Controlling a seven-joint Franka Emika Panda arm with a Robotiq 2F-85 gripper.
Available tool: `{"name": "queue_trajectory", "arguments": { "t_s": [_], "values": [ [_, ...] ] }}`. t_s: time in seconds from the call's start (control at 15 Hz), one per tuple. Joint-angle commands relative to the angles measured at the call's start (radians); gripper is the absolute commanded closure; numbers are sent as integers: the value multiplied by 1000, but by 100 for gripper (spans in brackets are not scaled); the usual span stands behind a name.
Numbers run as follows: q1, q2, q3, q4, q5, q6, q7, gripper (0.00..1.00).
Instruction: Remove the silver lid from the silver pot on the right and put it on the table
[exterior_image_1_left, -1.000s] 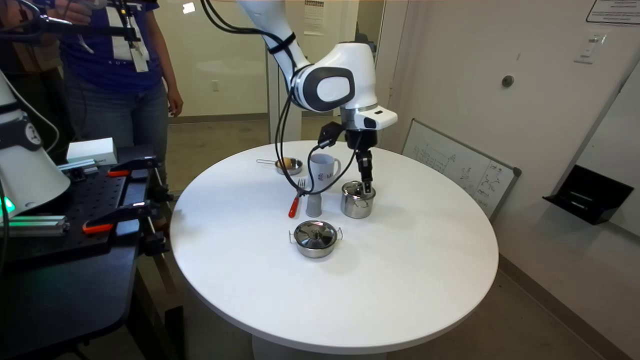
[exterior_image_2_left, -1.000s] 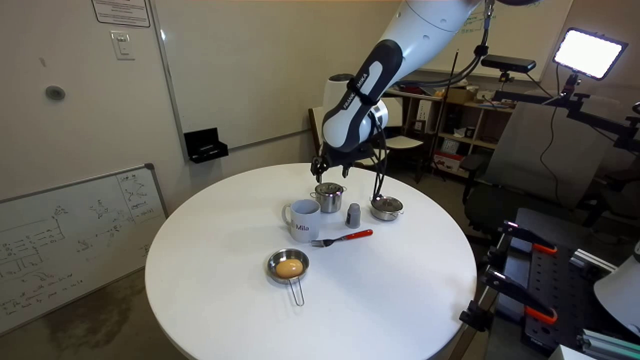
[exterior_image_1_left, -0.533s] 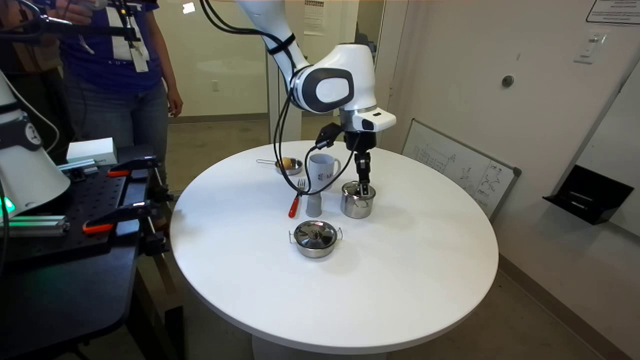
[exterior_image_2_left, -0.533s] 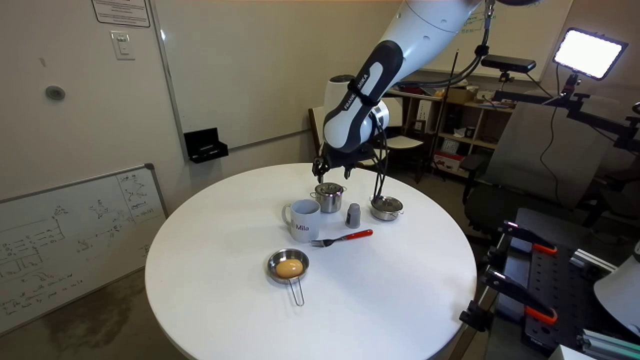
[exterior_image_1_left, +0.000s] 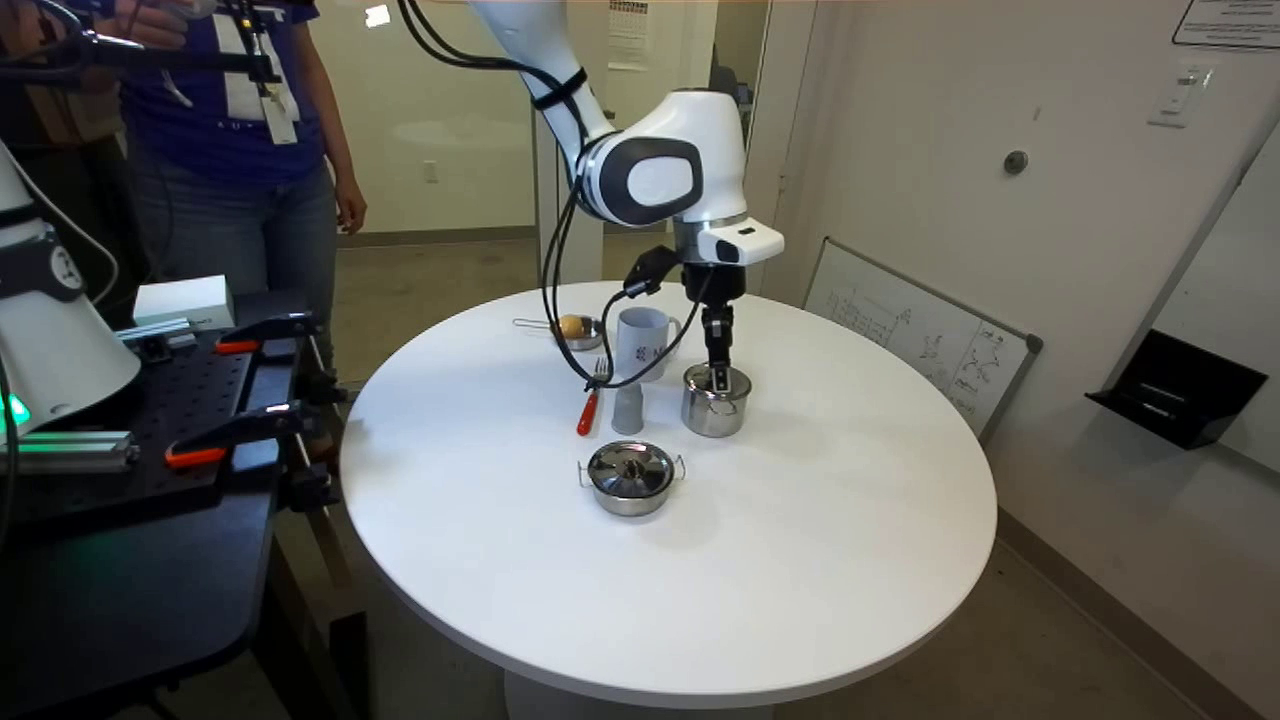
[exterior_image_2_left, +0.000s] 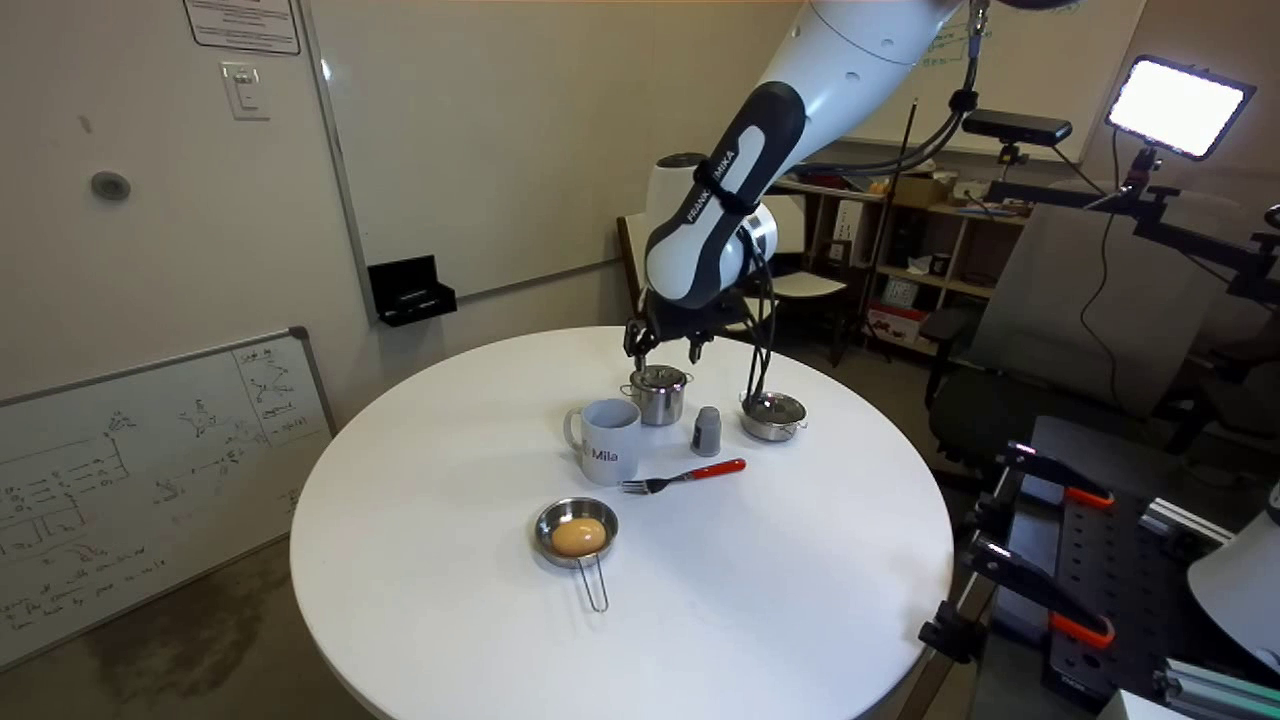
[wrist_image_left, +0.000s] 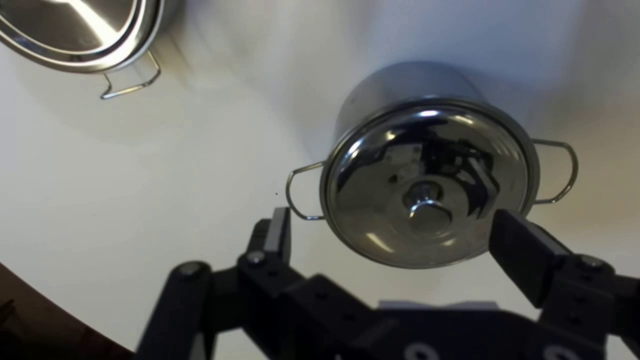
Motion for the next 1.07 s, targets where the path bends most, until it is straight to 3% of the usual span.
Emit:
{"name": "queue_trajectory", "arguments": {
  "t_s": [0.0,0.67,1.0],
  "values": [
    [18,-28,-8,-25,12,-19,22,26],
    [22,-33,-10,-20,11,-30,36,99],
    [20,-40,-6,-23,13,-33,41,95]
  ]
}}
